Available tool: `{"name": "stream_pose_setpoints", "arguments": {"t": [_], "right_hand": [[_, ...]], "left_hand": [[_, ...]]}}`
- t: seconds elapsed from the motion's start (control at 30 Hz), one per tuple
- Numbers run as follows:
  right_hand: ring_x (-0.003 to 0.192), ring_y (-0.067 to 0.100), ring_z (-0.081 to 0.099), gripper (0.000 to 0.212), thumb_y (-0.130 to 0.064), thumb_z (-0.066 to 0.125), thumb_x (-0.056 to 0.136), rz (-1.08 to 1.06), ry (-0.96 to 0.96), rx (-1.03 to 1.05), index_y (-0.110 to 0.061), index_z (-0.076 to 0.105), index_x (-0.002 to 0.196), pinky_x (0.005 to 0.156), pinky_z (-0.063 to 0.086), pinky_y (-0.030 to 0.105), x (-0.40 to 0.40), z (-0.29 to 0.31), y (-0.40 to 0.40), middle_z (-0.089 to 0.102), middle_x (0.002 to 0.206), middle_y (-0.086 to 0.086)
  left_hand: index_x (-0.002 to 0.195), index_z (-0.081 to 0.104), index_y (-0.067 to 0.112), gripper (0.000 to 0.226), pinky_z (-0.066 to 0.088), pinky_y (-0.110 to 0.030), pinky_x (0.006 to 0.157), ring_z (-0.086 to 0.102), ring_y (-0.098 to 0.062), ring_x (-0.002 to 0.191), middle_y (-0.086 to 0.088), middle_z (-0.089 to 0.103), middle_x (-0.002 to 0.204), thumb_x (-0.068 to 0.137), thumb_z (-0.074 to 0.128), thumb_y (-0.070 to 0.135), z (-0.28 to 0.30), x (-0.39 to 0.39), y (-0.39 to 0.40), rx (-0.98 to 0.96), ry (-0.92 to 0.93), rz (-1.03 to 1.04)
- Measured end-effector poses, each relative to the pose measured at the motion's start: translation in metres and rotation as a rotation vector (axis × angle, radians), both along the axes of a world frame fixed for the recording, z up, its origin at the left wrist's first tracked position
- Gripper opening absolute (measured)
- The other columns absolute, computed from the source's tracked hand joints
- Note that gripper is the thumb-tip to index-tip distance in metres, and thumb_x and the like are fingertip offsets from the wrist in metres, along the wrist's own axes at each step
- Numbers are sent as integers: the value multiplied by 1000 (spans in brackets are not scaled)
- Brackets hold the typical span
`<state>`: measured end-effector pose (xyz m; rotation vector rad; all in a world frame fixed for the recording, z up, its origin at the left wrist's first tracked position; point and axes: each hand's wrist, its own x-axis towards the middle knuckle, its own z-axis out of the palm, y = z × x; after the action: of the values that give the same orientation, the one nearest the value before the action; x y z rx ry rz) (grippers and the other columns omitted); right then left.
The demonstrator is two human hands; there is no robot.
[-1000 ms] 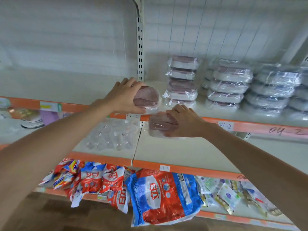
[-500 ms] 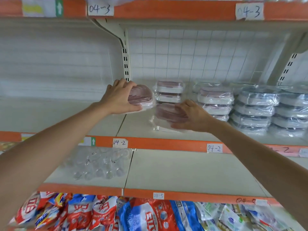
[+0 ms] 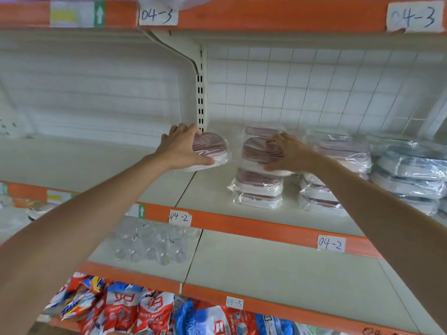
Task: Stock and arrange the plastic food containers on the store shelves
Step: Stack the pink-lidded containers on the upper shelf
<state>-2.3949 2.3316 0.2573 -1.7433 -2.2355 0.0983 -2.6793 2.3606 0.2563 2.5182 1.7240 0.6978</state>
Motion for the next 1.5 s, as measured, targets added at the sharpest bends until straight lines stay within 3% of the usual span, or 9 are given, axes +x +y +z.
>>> {"name": "stream_pose_setpoints", "arguments": {"t": [0.23,0.4,0.57,0.7,0.9,1.03,1.23,1.43,1.5], "right_hand": [[137,23,29,85,-38,71,81,69,-78,-163,-15,24,148,111,21,31,-2,-22,24,31,151,6],[140,26,25,89,-42,67,83,97,-181,-169,-11,16,150,114,19,33,-1,-19,28,22,155,9],[139,25,27,97,-22,75,79,63,38,-173,-13,10,150,113,25,34,10,13,24,23,154,8],[138,19,29,82,-10,68,82,17,206,-118,-23,22,148,107,28,26,21,36,14,27,152,4],[125,27,44,50,-13,58,92,23,-120,-49,-4,39,137,91,27,21,21,12,4,45,139,12],[130,25,41,54,-17,56,93,-3,-83,16,-7,34,142,99,25,23,24,4,1,39,145,9],[128,24,43,54,-14,58,91,-49,12,101,-9,37,140,96,29,24,13,-9,3,37,145,5],[143,25,19,76,-18,59,91,-125,136,114,-18,12,150,110,21,36,6,-32,-7,9,158,5],[144,22,9,100,-25,68,84,-188,302,82,-17,-5,151,113,15,39,1,-46,-12,0,158,6]], "left_hand": [[119,47,23,72,34,-38,93,39,-22,115,-2,46,118,63,79,54,-2,-5,6,-13,-124,78],[123,48,21,73,35,-40,100,39,-20,118,-1,46,123,64,82,47,2,22,6,-4,-165,-33],[123,48,21,72,34,-38,99,40,-18,116,0,46,121,65,80,50,15,66,18,29,-94,-175],[126,49,18,75,37,-38,99,41,-19,117,-1,46,123,65,80,50,10,109,30,-15,-100,-310],[130,54,15,65,23,-21,105,34,-19,131,-7,40,138,73,80,32,-9,120,44,-150,-223,-481],[138,40,19,79,24,-20,104,30,-19,134,-6,31,142,71,82,30,-22,104,45,-241,-404,-409],[140,38,13,79,39,-29,103,49,-17,125,-1,50,137,75,78,34,-42,93,41,-345,-558,-305],[137,44,13,67,37,0,81,58,-8,103,2,59,125,80,74,27,-57,94,27,-209,-628,-362],[141,38,13,80,41,-17,99,51,-12,117,-3,48,136,75,78,32,-70,91,25,-249,-666,-352]]}}
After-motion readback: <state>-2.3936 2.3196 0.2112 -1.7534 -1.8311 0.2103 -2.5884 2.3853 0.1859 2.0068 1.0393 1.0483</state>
